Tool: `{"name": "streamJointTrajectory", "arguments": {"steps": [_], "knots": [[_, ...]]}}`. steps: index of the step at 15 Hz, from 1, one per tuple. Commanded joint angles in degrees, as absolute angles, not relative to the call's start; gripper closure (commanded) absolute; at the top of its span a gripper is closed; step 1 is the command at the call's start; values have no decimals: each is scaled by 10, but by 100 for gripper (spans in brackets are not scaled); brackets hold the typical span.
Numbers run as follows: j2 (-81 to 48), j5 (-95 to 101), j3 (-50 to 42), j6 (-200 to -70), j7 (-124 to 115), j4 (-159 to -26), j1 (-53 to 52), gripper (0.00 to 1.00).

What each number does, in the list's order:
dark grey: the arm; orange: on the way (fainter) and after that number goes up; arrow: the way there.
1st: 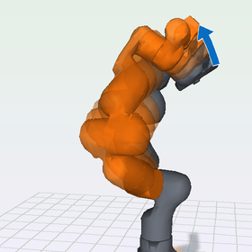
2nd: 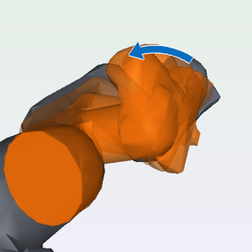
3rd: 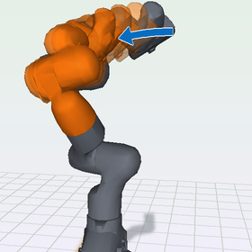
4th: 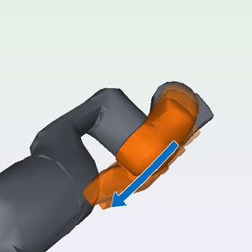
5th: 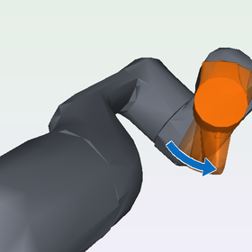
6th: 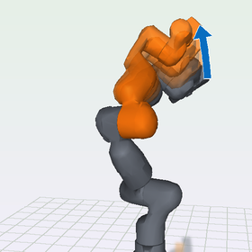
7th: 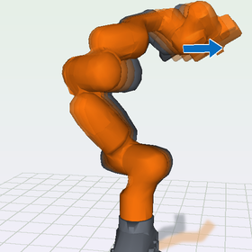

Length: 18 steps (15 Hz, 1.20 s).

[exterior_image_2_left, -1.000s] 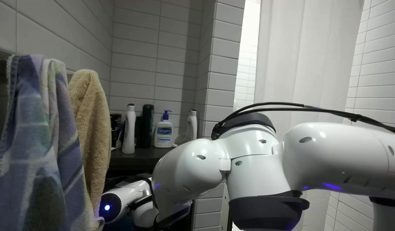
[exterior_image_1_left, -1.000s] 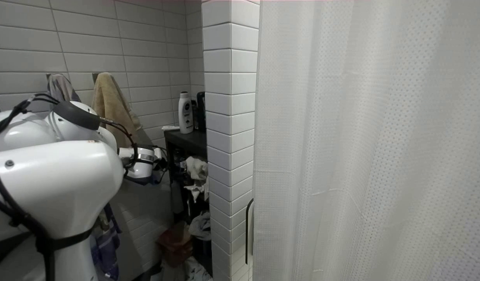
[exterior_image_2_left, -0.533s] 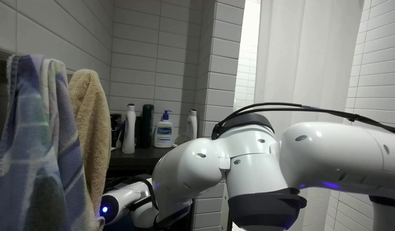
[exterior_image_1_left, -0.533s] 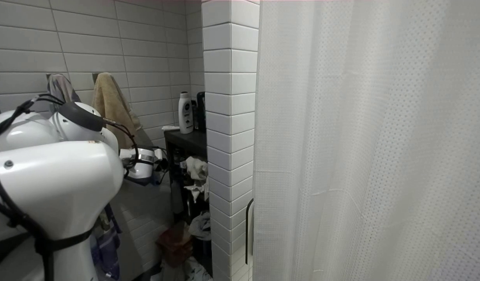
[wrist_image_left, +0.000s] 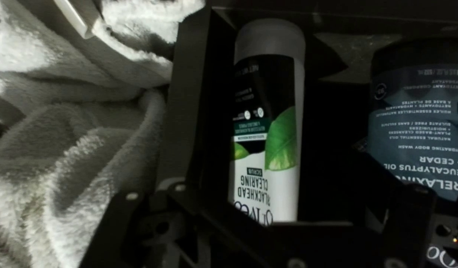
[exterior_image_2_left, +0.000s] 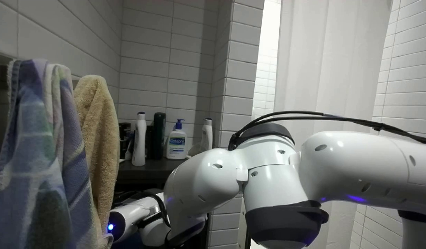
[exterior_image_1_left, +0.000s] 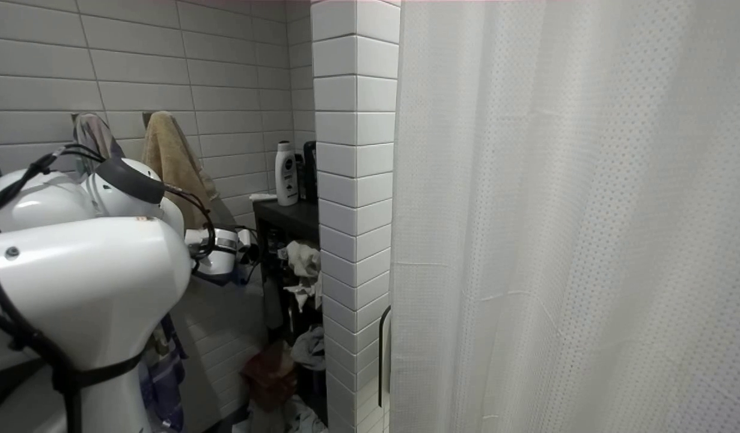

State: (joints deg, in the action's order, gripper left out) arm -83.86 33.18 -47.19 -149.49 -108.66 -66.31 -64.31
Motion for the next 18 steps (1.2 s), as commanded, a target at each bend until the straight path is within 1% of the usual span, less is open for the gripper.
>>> {"name": "streamJointTrajectory", "arguments": {"steps": [1, 9, 18], "knots": [[-839, 374, -458, -1479, -1107, -636, -622, 0], [-839, 428, -421, -1471, -1107, -597, -588, 0], [-839, 466, -389, -1425, -1106, -575, -564, 0]]}}
